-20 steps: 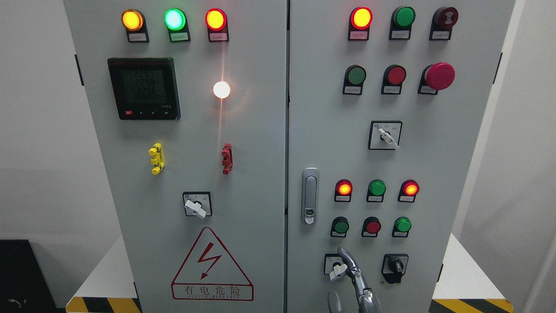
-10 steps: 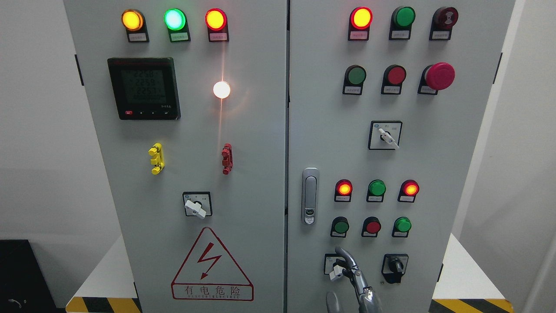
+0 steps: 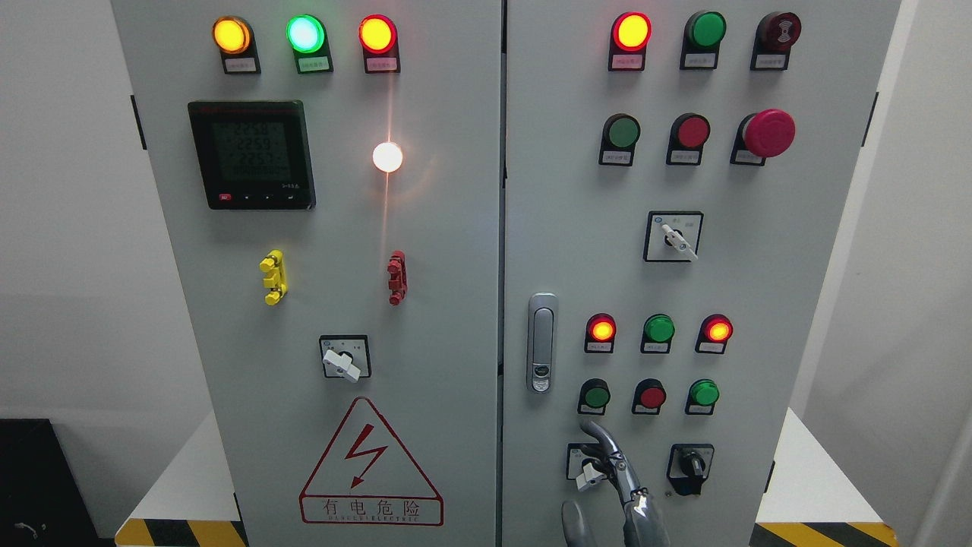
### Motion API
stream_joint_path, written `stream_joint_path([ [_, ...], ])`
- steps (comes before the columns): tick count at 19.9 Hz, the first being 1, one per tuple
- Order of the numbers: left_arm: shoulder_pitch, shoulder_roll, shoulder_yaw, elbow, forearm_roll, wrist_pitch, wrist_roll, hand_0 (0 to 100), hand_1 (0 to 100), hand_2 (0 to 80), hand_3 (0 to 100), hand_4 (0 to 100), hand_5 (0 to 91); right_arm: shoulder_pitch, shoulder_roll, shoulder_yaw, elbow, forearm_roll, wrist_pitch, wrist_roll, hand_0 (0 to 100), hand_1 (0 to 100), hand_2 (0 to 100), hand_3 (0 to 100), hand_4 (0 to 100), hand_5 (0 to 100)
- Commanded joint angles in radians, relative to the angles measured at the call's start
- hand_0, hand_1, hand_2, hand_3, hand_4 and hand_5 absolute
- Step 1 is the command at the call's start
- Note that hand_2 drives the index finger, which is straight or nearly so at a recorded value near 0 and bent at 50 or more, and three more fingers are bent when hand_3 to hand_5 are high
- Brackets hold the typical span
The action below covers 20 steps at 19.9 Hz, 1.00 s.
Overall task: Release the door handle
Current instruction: 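Raise the right hand up toward the silver door handle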
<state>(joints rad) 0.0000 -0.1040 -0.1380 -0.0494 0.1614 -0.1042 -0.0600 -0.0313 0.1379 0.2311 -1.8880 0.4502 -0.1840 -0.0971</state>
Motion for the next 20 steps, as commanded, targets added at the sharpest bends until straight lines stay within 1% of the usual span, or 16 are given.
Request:
stream_joint_path([
  [1,0.009,0.000,0.000,0.000,0.001,0.000,0.000,12,56,0.0,0,0,0.0,-0.018,0.000,0.004,-0.006,0.085,0.000,-0.004,37,16,0,23,40,35],
  [2,0.009,0.000,0.000,0.000,0.000,0.000,0.000,12,56,0.0,0,0,0.0,-0.018,0.000,0.004,-0.006,0.097,0.000,-0.004,37,18,0,27,43,39],
  [4,0.009,0.000,0.000,-0.001,0.001,0.000,0.000,12,56,0.0,0,0,0.0,-0.022,0.000,0.004,-0.006,0.123,0.001,-0.007,37,19,0,30,46,41],
  [5,0.009,0.000,0.000,0.000,0.000,0.000,0.000,12,56,0.0,0,0,0.0,-0.022,0.000,0.004,-0.006,0.137,0.006,-0.007,38,20,0,34,49,45],
  [6,0.009,0.000,0.000,0.000,0.000,0.000,0.000,12,56,0.0,0,0,0.0,-0.022,0.000,0.002,-0.008,0.154,0.012,-0.009,38,21,0,35,51,47],
  [10,0.009,0.000,0.000,0.000,0.000,0.000,0.000,12,56,0.0,0,0,0.0,-0.025,0.000,0.004,-0.014,0.228,0.041,-0.026,40,22,0,46,59,60],
  [12,0.009,0.000,0.000,0.000,0.001,0.000,0.000,12,56,0.0,0,0,0.0,-0.032,0.000,0.004,-0.014,0.272,0.052,-0.029,41,23,0,50,62,65],
  [13,0.009,0.000,0.000,0.000,0.001,0.000,0.000,12,56,0.0,0,0,0.0,-0.035,0.000,0.005,-0.013,0.297,0.060,-0.035,41,23,0,54,65,71],
  [15,0.008,0.001,0.000,0.000,0.000,0.000,0.000,12,56,0.0,0,0,0.0,-0.047,0.000,0.020,-0.013,0.343,0.084,-0.044,41,24,0,59,69,78],
  [16,0.009,0.000,0.000,0.000,0.000,0.000,0.000,12,56,0.0,0,0,0.0,-0.052,0.000,0.024,-0.013,0.364,0.106,-0.050,41,25,0,64,74,84],
  [17,0.009,0.000,0.000,0.000,0.000,0.000,0.000,12,56,0.0,0,0,0.0,-0.061,0.000,0.031,-0.013,0.383,0.126,-0.055,42,25,0,66,77,87],
  [19,0.009,0.000,0.000,0.000,0.000,0.000,0.000,12,56,0.0,0,0,0.0,-0.076,0.000,0.048,-0.011,0.407,0.158,-0.070,43,25,0,74,84,97],
  [20,0.009,0.000,0.000,-0.001,0.000,0.000,0.000,12,56,0.0,0,0,0.0,-0.084,0.000,0.050,-0.010,0.416,0.169,-0.072,43,25,0,77,86,100],
])
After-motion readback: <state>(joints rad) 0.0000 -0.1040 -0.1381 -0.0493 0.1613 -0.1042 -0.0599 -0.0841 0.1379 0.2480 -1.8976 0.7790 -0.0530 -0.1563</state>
